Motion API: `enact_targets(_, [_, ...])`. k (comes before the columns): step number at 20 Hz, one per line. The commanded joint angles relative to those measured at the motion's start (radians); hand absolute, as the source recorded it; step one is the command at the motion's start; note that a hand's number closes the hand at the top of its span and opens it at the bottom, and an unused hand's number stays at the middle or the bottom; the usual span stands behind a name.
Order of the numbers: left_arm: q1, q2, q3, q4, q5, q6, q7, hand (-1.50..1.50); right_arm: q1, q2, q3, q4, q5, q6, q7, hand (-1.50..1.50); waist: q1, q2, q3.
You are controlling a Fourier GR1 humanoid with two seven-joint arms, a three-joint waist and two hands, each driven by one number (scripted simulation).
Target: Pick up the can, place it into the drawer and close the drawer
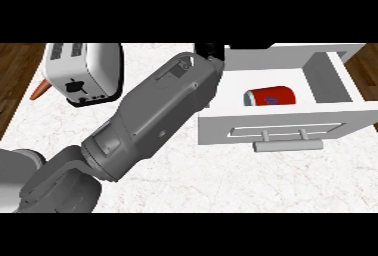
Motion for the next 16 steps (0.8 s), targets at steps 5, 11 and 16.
enact_targets(5, [-0.031, 0.0, 0.041, 0.038, 0.013, -0.038, 0.016, -1.5, -0.165, 0.005, 0.248, 0.104, 0.438, -0.09, -0.034, -1.5, 0.035, -0.002, -0.001])
enact_targets(11, [0.05, 0.018, 0.007, -0.06, -0.02, -0.007, 0.049, -1.5, -0.304, 0.011, 0.381, 0.287, 0.677, -0.218, -0.06, -1.5, 0.064, -0.018, -0.002])
enact_targets(16, [0.006, 0.001, 0.027, -0.03, -0.037, 0.025, 0.067, -1.5, -0.445, 0.002, 0.489, 0.535, 0.864, -0.318, -0.104, -1.5, 0.062, -0.009, -0.001])
